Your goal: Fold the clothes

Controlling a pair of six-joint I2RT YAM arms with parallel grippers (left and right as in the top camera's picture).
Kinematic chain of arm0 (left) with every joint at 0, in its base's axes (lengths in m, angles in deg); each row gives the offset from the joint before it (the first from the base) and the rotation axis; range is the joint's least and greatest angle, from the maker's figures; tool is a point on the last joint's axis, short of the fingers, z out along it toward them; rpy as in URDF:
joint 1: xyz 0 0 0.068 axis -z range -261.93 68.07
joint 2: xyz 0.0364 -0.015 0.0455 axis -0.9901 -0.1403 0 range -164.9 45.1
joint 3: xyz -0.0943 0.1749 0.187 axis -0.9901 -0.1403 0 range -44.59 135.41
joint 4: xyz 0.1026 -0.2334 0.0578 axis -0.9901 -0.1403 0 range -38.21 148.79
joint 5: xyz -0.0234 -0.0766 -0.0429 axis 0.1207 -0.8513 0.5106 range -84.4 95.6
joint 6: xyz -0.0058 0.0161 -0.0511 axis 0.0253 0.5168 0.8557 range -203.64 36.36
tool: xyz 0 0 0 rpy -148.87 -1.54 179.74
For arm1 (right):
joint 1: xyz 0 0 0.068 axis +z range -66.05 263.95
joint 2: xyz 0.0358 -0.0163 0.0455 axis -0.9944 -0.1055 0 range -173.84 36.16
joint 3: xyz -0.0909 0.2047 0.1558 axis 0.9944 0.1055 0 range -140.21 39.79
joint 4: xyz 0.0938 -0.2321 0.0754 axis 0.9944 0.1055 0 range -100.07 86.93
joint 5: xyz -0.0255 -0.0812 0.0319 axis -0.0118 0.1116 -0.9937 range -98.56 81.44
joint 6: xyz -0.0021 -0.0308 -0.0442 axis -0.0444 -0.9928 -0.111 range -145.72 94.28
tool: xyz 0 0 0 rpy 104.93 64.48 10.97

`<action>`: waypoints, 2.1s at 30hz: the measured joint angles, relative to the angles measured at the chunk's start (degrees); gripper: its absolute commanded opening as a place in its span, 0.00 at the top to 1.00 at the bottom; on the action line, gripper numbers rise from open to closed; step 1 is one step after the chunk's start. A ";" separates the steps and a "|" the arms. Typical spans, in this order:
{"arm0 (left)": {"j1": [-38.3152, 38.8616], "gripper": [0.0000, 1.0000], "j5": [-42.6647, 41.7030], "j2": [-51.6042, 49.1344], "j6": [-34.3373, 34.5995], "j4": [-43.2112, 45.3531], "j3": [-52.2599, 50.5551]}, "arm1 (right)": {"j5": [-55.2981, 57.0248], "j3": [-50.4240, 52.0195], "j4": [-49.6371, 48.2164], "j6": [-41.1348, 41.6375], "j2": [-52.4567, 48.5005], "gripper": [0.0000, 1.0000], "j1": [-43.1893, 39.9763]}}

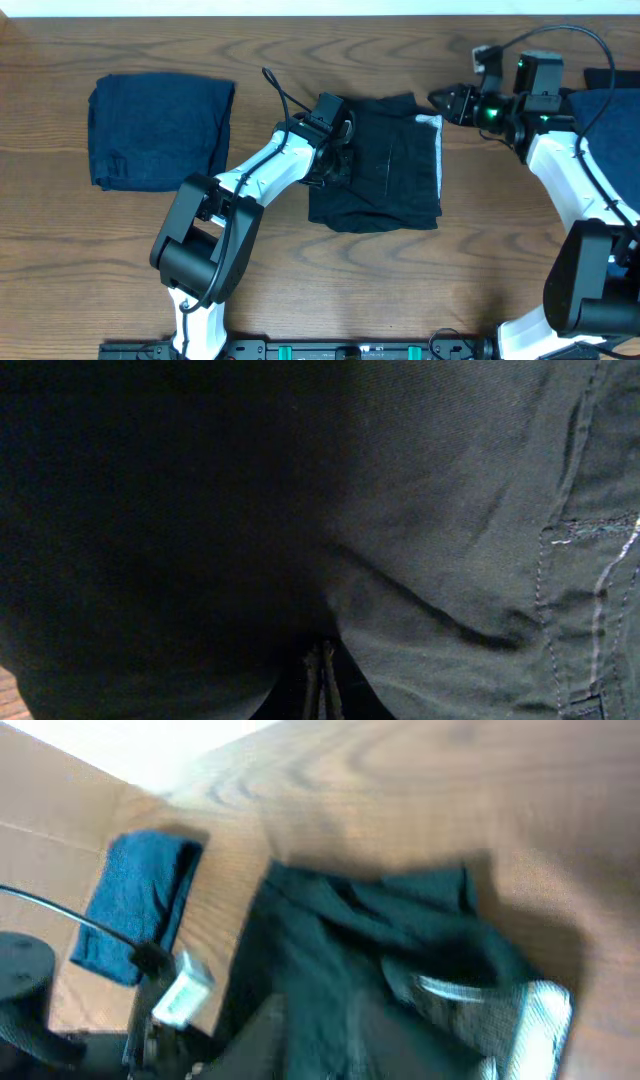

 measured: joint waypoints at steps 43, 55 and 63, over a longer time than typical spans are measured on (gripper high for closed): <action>-0.02 0.94 1.29 0.07 -0.31 -1.66 0.00 | 14.49 -0.57 -9.62 -9.75 -11.17 0.96 3.96; 4.94 0.94 -1.57 14.01 3.06 5.79 1.49 | 23.28 -0.98 5.25 -6.36 11.13 0.80 -1.97; 13.94 0.94 -2.23 5.33 9.62 15.87 1.55 | 29.55 -0.81 15.04 -5.46 10.97 0.47 -9.29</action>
